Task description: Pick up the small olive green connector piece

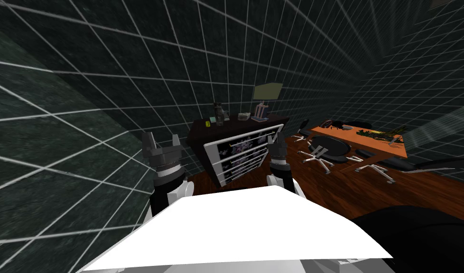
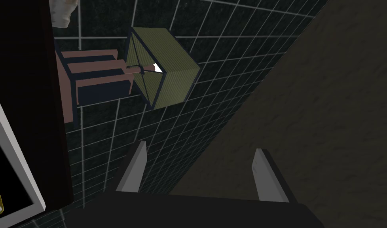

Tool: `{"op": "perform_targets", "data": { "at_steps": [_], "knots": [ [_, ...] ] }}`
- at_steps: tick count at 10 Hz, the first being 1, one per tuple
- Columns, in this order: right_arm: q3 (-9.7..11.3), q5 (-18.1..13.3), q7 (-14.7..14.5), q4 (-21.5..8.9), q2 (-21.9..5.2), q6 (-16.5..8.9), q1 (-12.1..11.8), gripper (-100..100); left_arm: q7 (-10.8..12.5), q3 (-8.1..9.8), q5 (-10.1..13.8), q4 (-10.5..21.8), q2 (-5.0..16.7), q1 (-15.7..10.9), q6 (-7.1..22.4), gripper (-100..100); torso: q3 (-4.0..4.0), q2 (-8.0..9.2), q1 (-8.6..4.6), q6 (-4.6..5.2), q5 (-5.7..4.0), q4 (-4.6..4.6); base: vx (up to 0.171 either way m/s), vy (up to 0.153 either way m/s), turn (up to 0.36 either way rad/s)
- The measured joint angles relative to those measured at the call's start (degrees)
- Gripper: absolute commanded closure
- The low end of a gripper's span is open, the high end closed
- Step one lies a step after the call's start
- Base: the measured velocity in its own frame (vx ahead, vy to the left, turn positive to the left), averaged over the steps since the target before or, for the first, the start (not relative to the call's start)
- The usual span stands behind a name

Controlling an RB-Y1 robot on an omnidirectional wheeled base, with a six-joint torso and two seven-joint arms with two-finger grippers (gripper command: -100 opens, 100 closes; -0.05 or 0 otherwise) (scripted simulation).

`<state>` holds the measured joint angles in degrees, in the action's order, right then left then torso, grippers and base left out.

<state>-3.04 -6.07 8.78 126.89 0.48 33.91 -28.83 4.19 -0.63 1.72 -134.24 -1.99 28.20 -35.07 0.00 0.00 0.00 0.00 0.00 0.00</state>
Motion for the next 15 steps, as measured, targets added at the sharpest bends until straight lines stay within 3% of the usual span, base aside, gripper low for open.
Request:
{"op": "perform_targets", "data": {
  "at_steps": [6, 15],
  "knots": [
    [0.0, 0.0, 0.0, 0.0, 0.0, 0.0, 0.0, 0, -3.3, -6.02, -1.3, 2.9, 8.1, 0.5, -1.8, -100, 0.09, 0.15, 0.12, 0.01, 0.03, 0.03, -0.042, 0.034, -0.070],
    [0.0, 0.0, 0.0, 0.0, 0.0, 0.0, 0.0, 0, -11.1, -16.99, -2.9, 10.7, 22.6, 2.0, -6.7, -100, 0.09, 0.15, 0.07, 0.01, 0.02, 0.03, -0.036, 0.018, -0.079]
  ]
}}
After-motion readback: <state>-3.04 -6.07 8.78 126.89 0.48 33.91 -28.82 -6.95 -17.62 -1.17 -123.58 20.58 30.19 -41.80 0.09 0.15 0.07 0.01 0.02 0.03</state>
